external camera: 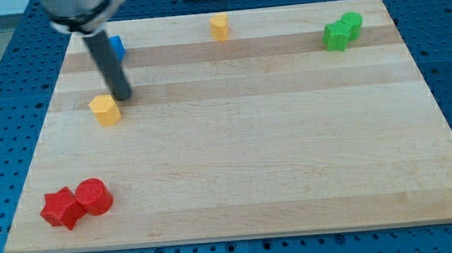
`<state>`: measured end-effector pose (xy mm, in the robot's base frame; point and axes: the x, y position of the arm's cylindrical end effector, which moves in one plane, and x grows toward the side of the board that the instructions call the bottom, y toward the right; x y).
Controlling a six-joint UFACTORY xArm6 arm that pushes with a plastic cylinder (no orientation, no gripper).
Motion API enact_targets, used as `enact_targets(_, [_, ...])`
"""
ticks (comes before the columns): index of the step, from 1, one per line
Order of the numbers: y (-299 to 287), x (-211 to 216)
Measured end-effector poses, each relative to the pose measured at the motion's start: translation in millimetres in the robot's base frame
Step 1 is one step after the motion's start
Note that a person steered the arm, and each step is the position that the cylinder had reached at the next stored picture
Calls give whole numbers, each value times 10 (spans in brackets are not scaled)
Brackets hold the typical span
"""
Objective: Push yellow heart to the yellow hexagon
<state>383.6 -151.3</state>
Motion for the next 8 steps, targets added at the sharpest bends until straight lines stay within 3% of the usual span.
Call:
enact_targets(3, [2216,-139])
enact_targets(4, [2569,-663])
enact_targets(5, [2561,-1442])
enact_targets(6, [2509,-1901])
enact_targets(8, [2242,-1852])
